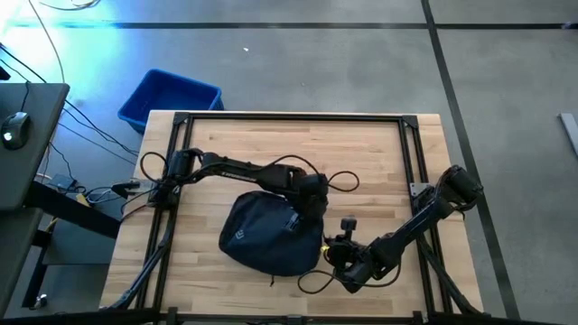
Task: Unpack backpack
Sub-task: Open the black backpack on the table
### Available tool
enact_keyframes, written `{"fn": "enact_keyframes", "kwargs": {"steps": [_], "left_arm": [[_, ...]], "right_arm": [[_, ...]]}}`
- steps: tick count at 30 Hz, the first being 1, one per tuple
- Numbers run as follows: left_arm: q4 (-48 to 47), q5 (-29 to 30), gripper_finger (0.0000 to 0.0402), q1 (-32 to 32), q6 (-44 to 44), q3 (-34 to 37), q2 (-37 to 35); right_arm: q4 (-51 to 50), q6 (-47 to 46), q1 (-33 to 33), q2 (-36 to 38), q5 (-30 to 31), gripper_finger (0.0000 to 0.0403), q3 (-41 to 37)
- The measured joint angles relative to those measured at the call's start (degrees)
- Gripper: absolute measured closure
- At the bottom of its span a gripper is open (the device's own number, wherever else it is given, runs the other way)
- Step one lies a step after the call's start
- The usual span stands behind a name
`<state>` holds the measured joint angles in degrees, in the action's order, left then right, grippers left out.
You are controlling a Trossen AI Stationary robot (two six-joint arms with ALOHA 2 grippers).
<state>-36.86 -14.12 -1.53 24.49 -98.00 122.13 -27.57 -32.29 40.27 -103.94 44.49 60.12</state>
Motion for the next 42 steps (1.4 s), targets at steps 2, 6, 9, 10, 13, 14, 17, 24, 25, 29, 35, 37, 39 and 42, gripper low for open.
{"fn": "enact_keyframes", "kwargs": {"steps": [2,6,9,10,13,14,17,24,25,29,35,37,39,42], "left_arm": [[-0.81,2.65,0.0399,0.46,-0.38,0.00,0.00],[-1.59,7.94,0.0401,2.11,-3.39,0.99,-0.18],[-3.42,10.86,0.0401,3.74,-5.59,2.78,-0.49],[-3.87,11.27,0.0401,4.22,-6.35,3.22,-0.64],[-4.27,12.91,0.0401,5.05,-8.62,5.21,-0.97],[-4.36,13.96,0.0401,5.18,-9.37,6.05,-1.06],[-5.25,19.22,0.0401,5.90,-12.86,8.31,-1.33],[-7.36,29.78,0.0402,6.94,-22.68,11.60,-4.13],[-7.40,29.72,0.0402,6.44,-23.43,11.73,-4.92],[-7.14,27.78,0.0401,1.29,-24.28,11.71,-9.85],[-5.41,34.10,0.0401,-8.93,-28.79,11.65,-15.78],[-4.38,39.53,0.0401,-12.40,-30.74,11.65,-16.82],[-4.22,44.24,0.0401,-15.55,-33.26,11.63,-17.11],[-4.47,45.93,0.0401,-19.32,-35.28,11.63,-17.05]], "right_arm": [[-0.01,0.05,0.30,0.00,0.62,0.0403,0.00],[-0.03,-0.01,1.48,0.00,2.09,0.0403,0.00],[-0.01,-0.24,2.38,0.00,2.51,0.0403,0.00],[-0.04,-0.26,2.73,0.00,2.53,0.0403,0.00],[-0.05,-0.99,3.67,0.00,3.21,0.0403,0.00],[0.00,-1.24,3.94,0.00,3.33,0.0403,0.01],[0.45,-1.81,4.45,0.02,3.30,0.0403,0.02],[2.63,-3.75,4.50,0.02,4.61,0.0403,0.02],[2.54,-4.31,4.48,0.02,5.48,0.0403,0.02],[1.05,-7.17,4.50,0.09,7.93,0.0403,0.02],[-4.72,-10.70,4.50,2.29,8.92,0.0403,0.02],[-7.29,-10.80,4.13,4.16,9.52,0.0403,0.02],[-10.74,-10.72,2.99,6.45,9.62,0.0402,0.02],[-15.54,-5.72,-0.41,10.47,8.15,0.0391,0.02]]}}
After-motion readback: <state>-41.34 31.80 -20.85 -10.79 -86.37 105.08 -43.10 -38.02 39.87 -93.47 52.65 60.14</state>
